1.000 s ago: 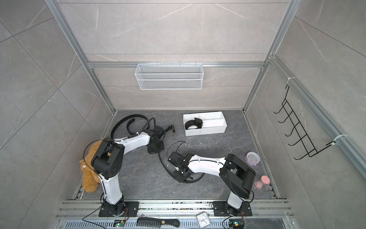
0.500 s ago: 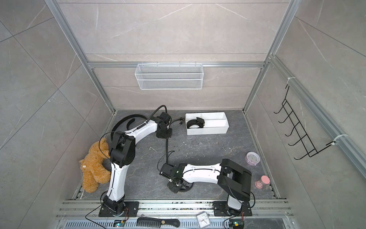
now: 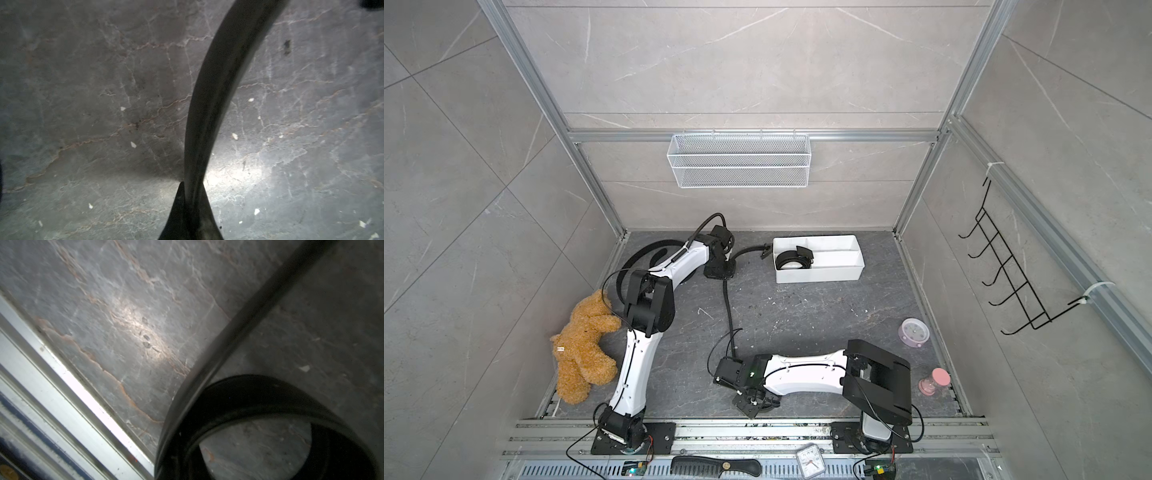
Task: Place the belts into the storage roll
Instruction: Roll the belt at the center of the board.
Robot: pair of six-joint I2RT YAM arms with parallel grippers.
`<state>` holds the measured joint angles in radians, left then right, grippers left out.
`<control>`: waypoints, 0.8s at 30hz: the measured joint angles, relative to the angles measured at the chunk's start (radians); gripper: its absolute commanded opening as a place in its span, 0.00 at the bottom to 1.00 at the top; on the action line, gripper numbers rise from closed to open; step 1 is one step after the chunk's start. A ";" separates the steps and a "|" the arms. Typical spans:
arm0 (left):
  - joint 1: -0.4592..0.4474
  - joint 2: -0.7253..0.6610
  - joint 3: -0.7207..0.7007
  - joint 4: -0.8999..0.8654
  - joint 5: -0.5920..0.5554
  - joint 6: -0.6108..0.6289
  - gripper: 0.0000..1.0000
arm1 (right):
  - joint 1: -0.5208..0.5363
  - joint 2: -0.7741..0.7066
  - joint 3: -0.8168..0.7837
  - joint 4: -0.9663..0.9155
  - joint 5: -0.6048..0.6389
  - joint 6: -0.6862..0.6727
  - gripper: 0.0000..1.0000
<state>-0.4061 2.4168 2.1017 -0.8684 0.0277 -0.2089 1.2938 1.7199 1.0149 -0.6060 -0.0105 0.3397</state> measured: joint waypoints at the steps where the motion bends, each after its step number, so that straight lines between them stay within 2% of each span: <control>1: 0.000 0.000 -0.002 0.005 0.015 0.000 0.34 | -0.001 0.000 0.001 -0.001 0.000 0.001 0.00; 3: 0.000 -0.015 -0.047 0.048 0.056 -0.010 0.65 | -0.007 0.005 0.008 -0.011 -0.006 0.004 0.00; 4: 0.000 -0.030 -0.082 0.068 0.069 -0.017 0.74 | -0.012 0.008 0.014 -0.016 -0.012 0.005 0.00; 6: 0.000 -0.096 -0.177 0.113 0.106 -0.040 0.83 | -0.030 0.012 0.021 -0.019 -0.018 0.008 0.00; 9: -0.001 -0.203 -0.275 0.121 0.138 -0.060 0.87 | -0.068 0.013 0.023 -0.022 -0.019 0.008 0.00; 10: -0.001 -0.238 -0.295 0.122 0.141 -0.066 0.95 | -0.079 0.013 0.023 -0.023 -0.019 0.008 0.00; 14: -0.006 -0.415 -0.360 0.125 0.134 -0.097 0.96 | -0.106 0.013 0.023 -0.023 -0.020 0.008 0.00; 17: -0.014 -0.579 -0.441 0.116 0.112 -0.130 0.91 | -0.114 0.013 0.024 -0.022 -0.023 0.008 0.00; 21: -0.038 -0.789 -0.686 0.118 0.096 -0.227 0.84 | -0.114 0.013 0.023 -0.019 -0.024 0.008 0.00; 24: -0.100 -0.864 -0.905 0.134 0.097 -0.337 0.83 | -0.114 0.010 0.021 -0.013 -0.025 0.008 0.00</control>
<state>-0.5056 1.5524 1.1969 -0.7349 0.1249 -0.5461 1.1793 1.7294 1.0359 -0.6189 -0.0353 0.3477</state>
